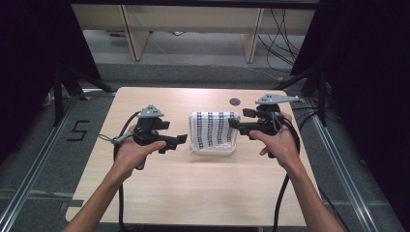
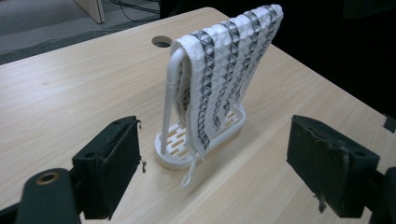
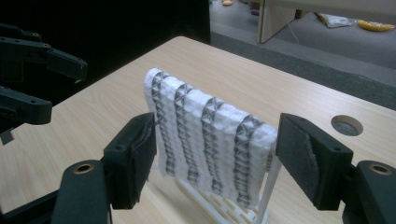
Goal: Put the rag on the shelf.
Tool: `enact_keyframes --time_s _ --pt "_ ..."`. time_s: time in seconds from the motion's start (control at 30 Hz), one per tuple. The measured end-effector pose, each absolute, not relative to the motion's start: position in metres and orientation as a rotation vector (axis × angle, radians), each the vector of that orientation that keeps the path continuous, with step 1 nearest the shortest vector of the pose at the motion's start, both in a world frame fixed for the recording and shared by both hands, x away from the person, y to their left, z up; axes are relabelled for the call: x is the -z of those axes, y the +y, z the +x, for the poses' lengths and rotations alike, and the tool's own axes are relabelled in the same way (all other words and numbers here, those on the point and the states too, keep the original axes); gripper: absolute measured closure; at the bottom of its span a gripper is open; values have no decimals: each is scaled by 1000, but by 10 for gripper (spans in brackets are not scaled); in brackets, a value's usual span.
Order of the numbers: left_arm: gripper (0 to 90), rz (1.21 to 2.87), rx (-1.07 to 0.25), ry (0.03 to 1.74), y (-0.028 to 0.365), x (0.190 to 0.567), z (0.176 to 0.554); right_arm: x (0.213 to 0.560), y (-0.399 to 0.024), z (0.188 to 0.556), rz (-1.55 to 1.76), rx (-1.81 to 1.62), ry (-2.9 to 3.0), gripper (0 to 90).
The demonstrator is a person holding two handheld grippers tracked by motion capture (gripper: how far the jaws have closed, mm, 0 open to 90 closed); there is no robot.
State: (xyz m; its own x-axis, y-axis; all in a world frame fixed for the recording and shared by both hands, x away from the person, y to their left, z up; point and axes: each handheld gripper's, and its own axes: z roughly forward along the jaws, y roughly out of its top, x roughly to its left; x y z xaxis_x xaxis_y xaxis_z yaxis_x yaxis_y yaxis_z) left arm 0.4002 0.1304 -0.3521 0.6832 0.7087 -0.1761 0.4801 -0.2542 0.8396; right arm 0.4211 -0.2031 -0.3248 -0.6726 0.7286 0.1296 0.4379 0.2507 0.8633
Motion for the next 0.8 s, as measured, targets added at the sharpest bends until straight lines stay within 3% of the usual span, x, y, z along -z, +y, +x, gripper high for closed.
enact_keyframes --time_s 0.8 --pt "166 1914 -260 902 134 383 374 348 -208 389 1057 -1371 2270 289"
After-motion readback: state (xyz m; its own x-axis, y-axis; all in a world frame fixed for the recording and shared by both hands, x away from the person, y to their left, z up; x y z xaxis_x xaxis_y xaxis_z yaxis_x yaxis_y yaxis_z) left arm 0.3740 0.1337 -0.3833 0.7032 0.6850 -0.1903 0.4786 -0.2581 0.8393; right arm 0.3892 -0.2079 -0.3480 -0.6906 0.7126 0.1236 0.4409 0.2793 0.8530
